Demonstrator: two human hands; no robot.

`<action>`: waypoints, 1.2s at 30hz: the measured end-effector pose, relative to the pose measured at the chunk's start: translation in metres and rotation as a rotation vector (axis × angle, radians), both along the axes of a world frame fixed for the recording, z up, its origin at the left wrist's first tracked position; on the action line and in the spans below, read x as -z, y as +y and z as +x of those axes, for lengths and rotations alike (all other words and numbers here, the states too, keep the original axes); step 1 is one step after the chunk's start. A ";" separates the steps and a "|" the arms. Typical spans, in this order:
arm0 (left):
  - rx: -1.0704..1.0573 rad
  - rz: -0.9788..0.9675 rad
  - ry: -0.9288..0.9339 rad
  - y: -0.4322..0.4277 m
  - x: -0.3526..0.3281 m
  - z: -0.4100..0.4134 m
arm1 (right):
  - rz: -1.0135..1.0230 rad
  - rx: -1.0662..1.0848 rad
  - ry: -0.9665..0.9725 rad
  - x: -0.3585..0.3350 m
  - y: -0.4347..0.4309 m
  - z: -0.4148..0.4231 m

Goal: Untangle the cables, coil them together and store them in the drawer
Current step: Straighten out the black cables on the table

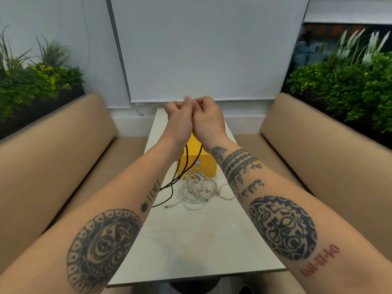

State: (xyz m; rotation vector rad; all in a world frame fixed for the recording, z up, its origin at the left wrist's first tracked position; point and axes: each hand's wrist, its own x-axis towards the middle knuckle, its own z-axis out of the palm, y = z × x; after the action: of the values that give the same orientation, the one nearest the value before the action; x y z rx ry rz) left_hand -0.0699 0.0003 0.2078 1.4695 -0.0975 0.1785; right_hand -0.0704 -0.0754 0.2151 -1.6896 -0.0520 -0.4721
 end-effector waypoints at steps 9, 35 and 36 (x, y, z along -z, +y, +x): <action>0.335 0.085 0.030 0.016 0.037 -0.028 | 0.116 -0.355 -0.043 -0.007 -0.016 -0.014; -0.316 -0.595 0.487 0.080 0.063 0.024 | -0.821 -0.028 0.580 0.222 -0.178 -0.089; -0.329 -0.593 0.488 0.080 0.062 0.023 | -0.855 -0.046 0.582 0.225 -0.180 -0.092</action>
State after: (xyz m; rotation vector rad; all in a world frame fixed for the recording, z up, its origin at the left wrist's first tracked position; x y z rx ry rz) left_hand -0.0469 0.0807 0.1457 0.8919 0.5543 0.0965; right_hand -0.1627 -0.2551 -0.0100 -2.6001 0.1541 0.1345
